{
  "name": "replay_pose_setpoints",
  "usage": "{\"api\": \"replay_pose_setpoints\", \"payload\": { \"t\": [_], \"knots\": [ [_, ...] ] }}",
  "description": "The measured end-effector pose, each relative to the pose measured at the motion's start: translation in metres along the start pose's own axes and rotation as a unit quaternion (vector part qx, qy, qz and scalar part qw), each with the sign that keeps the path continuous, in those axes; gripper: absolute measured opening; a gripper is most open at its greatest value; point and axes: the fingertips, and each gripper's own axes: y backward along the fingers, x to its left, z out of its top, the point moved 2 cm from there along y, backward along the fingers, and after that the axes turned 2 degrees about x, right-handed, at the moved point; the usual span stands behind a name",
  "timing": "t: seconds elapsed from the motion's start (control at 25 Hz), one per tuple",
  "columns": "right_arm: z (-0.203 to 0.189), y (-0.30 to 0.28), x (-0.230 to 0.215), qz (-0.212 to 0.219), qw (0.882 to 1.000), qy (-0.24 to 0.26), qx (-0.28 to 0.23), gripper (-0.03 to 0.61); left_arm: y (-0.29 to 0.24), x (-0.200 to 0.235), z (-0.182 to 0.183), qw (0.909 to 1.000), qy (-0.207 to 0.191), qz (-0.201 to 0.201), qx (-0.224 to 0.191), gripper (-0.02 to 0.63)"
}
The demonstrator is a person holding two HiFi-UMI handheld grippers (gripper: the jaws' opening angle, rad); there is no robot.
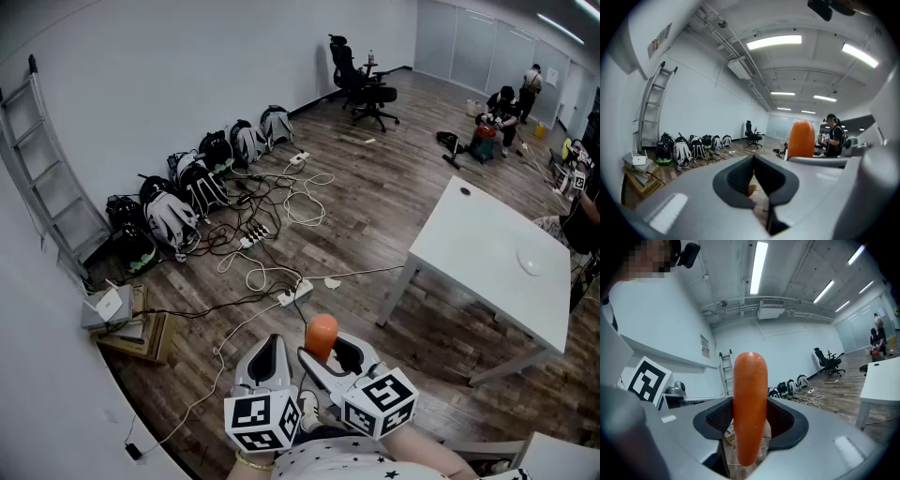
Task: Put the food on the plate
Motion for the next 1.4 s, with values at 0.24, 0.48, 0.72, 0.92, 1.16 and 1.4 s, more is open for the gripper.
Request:
{"api": "replay_pose_setpoints", "payload": {
  "t": [0.24, 0.48, 0.72, 0.92, 1.16, 1.4],
  "knots": [
    [-0.003, 0.028, -0.011, -0.018, 1.000, 0.004, -0.013, 0.218, 0.004, -0.027, -0.005, 0.9998, -0.017, -0.009, 0.000, 0.008],
    [-0.008, 0.079, -0.035, -0.069, 0.997, -0.008, -0.028, 0.218, -0.001, -0.076, -0.014, 0.9980, -0.028, -0.057, 0.008, 0.008],
    [-0.016, 0.149, -0.070, -0.181, 0.982, -0.037, -0.044, 0.218, -0.014, -0.150, -0.027, 0.9854, -0.057, -0.158, 0.029, 0.008],
    [-0.022, 0.219, -0.106, -0.289, 0.955, -0.048, -0.049, 0.218, -0.022, -0.225, -0.048, 0.9638, -0.070, -0.252, 0.051, 0.008],
    [-0.030, 0.296, -0.121, -0.380, 0.920, -0.064, -0.066, 0.218, -0.018, -0.304, -0.073, 0.9305, -0.087, -0.347, 0.077, 0.008],
    [-0.044, 0.406, -0.132, -0.464, 0.877, -0.080, -0.089, 0.218, 0.019, -0.417, -0.094, 0.8886, -0.113, -0.436, 0.084, 0.008]
  ]
}}
